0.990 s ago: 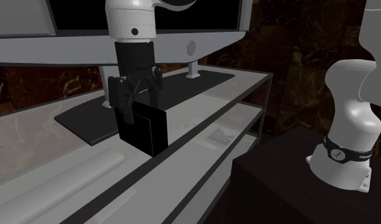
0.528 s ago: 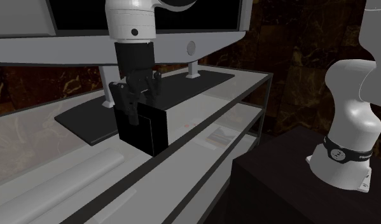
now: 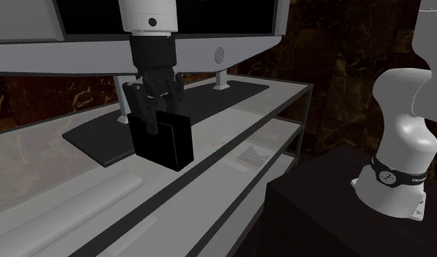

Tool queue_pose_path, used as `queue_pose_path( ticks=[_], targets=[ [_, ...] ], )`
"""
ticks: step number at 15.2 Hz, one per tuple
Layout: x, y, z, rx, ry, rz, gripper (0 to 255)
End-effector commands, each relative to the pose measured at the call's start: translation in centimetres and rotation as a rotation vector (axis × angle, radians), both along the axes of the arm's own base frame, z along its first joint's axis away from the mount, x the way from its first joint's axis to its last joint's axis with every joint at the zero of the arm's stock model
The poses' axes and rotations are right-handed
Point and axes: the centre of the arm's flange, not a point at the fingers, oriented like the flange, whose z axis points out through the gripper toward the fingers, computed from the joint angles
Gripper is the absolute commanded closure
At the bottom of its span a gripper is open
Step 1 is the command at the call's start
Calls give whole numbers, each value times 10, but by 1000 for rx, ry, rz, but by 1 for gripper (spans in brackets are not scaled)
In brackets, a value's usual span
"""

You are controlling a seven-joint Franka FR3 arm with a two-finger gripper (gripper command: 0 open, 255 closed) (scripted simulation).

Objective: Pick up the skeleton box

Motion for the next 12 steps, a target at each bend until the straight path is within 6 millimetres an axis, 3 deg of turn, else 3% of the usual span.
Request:
queue_pose_path(
  ticks=[1,10,12],
  targets=[
    [0,0,11,0,-1,0,255],
    [0,0,58,0,-1,0,255],
    [0,0,59,0,-1,0,255]
  ],
)
